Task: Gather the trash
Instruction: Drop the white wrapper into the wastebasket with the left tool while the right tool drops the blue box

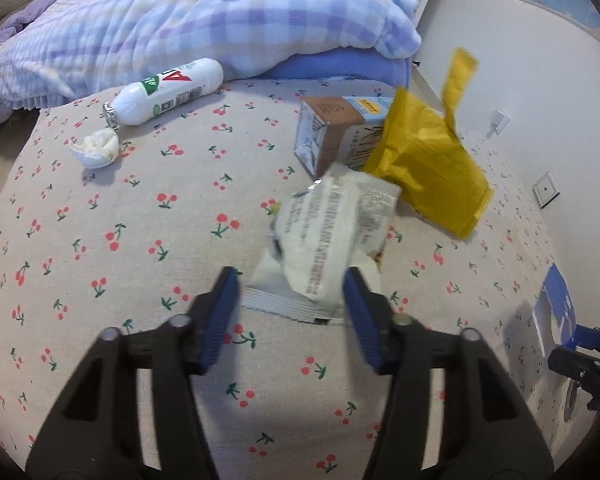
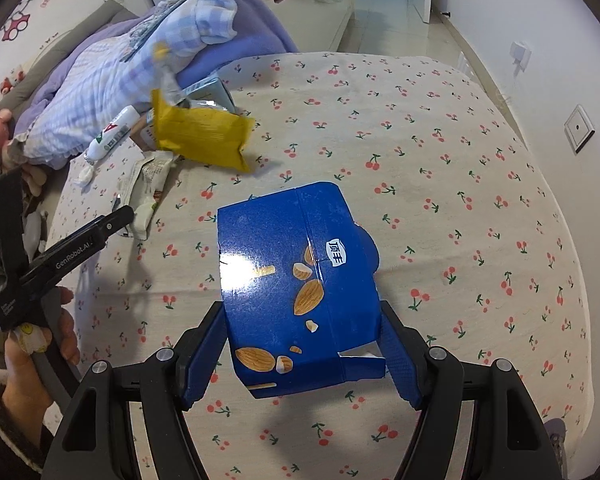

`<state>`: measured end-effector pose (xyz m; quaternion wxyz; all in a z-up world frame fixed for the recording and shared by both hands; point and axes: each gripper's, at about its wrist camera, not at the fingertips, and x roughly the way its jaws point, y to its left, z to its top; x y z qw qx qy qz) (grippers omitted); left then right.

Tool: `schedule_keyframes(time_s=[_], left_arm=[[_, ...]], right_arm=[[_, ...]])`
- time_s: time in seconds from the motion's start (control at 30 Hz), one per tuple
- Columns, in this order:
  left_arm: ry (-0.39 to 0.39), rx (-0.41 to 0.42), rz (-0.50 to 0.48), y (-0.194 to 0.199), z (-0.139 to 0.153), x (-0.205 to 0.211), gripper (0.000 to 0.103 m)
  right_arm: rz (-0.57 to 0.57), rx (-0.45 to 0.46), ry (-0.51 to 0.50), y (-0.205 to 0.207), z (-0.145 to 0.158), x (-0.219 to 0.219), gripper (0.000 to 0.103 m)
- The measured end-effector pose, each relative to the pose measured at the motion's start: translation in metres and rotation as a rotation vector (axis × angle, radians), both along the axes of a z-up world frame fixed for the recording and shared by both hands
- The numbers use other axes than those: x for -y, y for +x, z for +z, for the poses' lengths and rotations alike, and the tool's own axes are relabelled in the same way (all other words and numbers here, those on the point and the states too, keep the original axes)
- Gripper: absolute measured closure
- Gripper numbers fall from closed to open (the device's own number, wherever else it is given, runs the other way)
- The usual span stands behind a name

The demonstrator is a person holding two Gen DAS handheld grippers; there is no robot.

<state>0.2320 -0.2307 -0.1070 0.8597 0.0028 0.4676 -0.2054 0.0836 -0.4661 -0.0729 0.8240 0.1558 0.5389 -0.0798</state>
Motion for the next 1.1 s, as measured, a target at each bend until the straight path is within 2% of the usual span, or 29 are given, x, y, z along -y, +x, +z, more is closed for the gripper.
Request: schedule_keyframes(time_s=[0.23,0.43,0.7,1.1], left_arm=[[0.003,-0.028,0.004,-0.01,0.011,-0.015,0.053],[0.018,-0.041,0.026,-0.023,0.023,-0.045,0.053],[0.076,-0.044,0.07,-0.041,0.041,-0.098,0.053],[0.122,-0.021,0.129,-0.063,0.06,-0.177,0.053]], right_arm=[[0.006,0.015,-0.005,0.0,0.006,-0.008,0.029],[0.031,0.039,-0.006,0.005,0.017,-0.028,0.029],[0.109,0.075,-0.028,0.012,0.033,-0.074,0.029],[0.248,0.121,-0.072,0.024,0.049,-0.158,0.029]])
